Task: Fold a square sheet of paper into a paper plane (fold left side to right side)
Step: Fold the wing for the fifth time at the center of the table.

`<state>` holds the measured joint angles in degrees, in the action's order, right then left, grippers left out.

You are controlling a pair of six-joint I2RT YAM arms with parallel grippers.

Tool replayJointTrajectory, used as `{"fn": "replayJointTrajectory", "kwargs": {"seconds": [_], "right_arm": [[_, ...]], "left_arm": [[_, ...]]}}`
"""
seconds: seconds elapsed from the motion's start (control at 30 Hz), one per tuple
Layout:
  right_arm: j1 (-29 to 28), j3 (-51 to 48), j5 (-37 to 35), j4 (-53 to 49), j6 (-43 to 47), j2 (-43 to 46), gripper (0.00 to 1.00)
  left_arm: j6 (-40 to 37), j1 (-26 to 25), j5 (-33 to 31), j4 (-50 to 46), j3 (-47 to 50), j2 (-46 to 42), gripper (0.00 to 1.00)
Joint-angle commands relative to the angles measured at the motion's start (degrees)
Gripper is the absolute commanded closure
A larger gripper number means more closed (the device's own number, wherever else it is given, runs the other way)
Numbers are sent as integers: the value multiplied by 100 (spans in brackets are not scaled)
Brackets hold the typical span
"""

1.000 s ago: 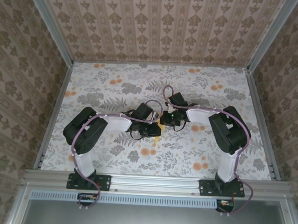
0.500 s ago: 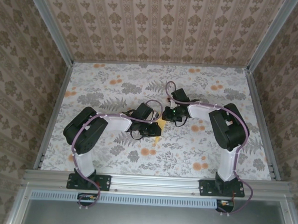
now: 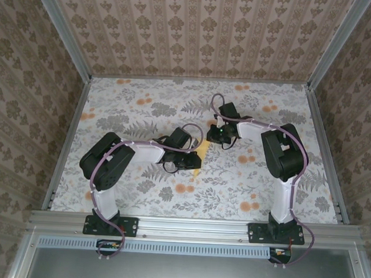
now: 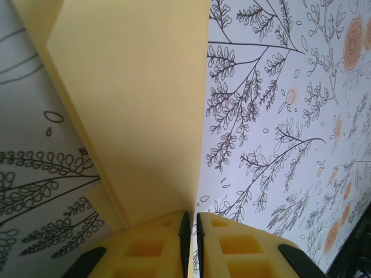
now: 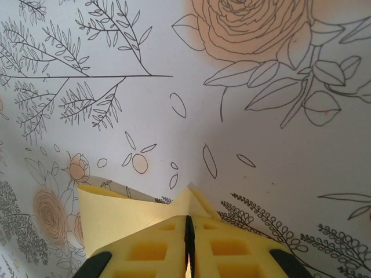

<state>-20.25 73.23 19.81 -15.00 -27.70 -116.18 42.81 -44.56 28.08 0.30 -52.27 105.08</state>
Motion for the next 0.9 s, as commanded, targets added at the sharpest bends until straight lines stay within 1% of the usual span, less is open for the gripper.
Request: {"fn": "replayJointTrajectory", "kwargs": {"seconds": [0.0, 0.3, 0.4, 0.5, 0.67, 0.77, 0.87], "right_arm": [[220, 221, -417, -42, 182, -266, 88], [457, 692, -391, -133, 259, -409, 88], [469, 709, -384, -193, 309, -183, 88], [454, 307, -206, -78, 239, 393, 88], [176, -1007, 458, 684, -354, 1373, 88], [-54, -1472, 693, 1138, -751, 1538, 88], [-280, -1702, 709, 1409, -1026, 1465, 88]], "left_arm": [[-133, -60, -180, -719, 162, 320, 84], [-132, -88, -188, -719, 130, 309, 84], [-119, -100, -219, -682, 132, 270, 84], [-111, -114, -249, -662, 124, 226, 84], [-110, -114, -282, -645, 125, 206, 84], [-106, -109, -285, -649, 130, 197, 84], [-110, -114, -286, -661, 118, 197, 84]]}}
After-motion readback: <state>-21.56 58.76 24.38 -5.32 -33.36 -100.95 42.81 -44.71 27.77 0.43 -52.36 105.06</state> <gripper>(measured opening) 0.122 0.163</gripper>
